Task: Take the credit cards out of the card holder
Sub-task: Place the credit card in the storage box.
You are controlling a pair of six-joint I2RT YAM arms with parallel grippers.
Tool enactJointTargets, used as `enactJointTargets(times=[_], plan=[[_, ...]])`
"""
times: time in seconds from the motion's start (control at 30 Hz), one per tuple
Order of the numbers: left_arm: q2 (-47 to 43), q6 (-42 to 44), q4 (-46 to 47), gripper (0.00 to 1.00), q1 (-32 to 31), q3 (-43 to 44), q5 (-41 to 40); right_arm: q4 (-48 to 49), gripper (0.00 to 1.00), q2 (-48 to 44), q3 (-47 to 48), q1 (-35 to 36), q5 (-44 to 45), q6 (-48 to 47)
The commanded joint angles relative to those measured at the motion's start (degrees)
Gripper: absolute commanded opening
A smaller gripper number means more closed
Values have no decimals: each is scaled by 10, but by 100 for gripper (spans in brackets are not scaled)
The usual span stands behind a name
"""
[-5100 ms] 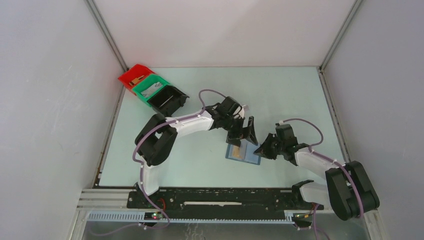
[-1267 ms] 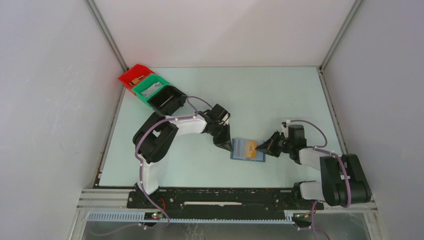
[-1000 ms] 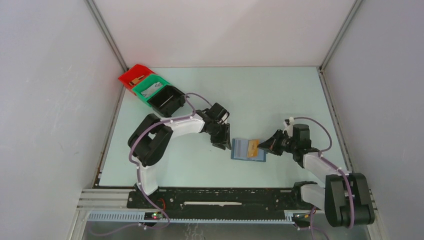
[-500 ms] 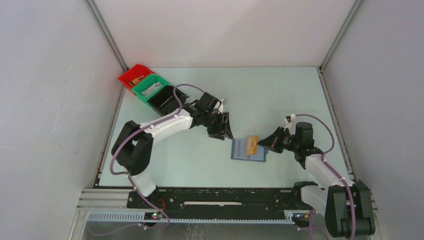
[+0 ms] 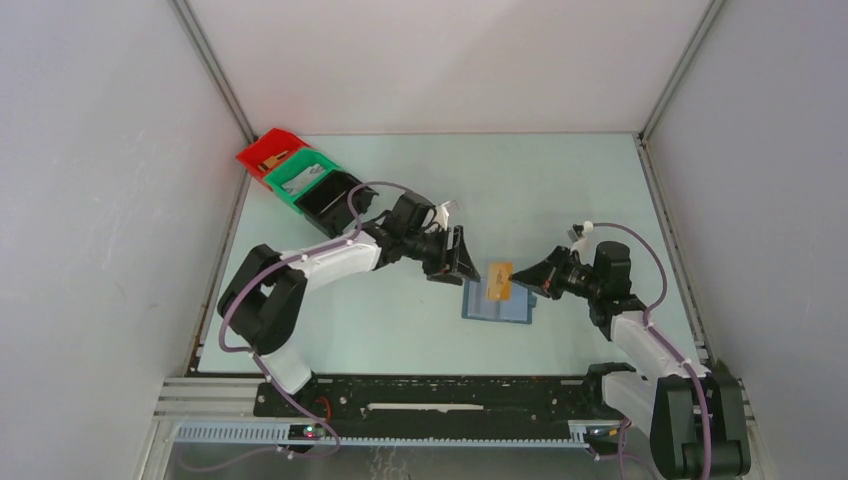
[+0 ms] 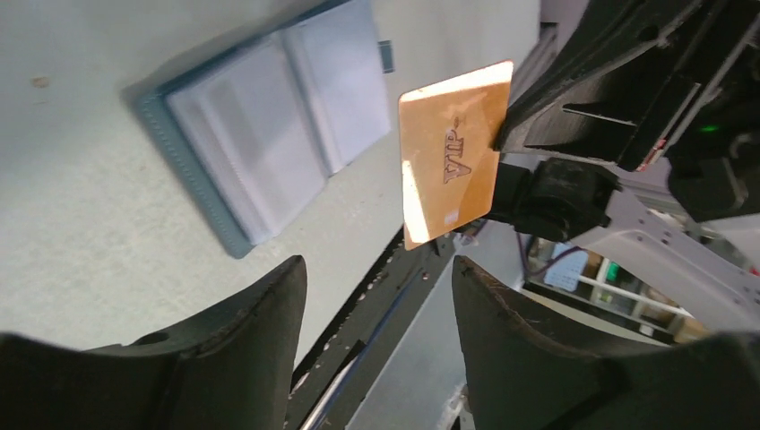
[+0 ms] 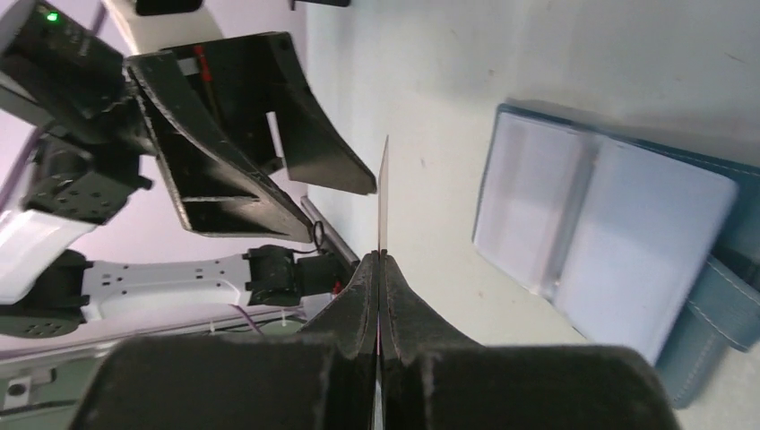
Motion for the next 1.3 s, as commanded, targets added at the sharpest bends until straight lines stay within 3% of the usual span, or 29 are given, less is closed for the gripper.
enactJointTargets(times=[0.0, 0.3, 0.67, 0.8, 0.9, 1.0, 1.03, 1.23, 1.27], plan=[[-25, -70, 142, 67, 3, -31, 70, 107, 0, -3, -9, 0, -39, 77], [-8, -202, 331, 69, 4, -61, 108, 189, 0, -15, -24, 22, -42, 160], [7, -193, 317, 60, 3, -64, 102, 215, 0, -4, -25, 43, -31, 178], [6, -188, 307, 47, 3, -63, 98, 216, 0, -1, -25, 45, -29, 179], [4, -187, 302, 32, 3, -62, 93, 214, 0, 1, -26, 45, -26, 177], [3, -186, 295, 5, 3, -56, 89, 213, 0, 5, -27, 46, -25, 175], [3, -182, 284, 1, 3, -52, 89, 213, 0, 7, -27, 46, -25, 174], [-14, -149, 222, 0, 7, -33, 60, 195, 1, 12, -23, 47, -28, 166], [-19, -147, 217, 0, 10, -34, 55, 184, 7, 9, -21, 47, -26, 160]])
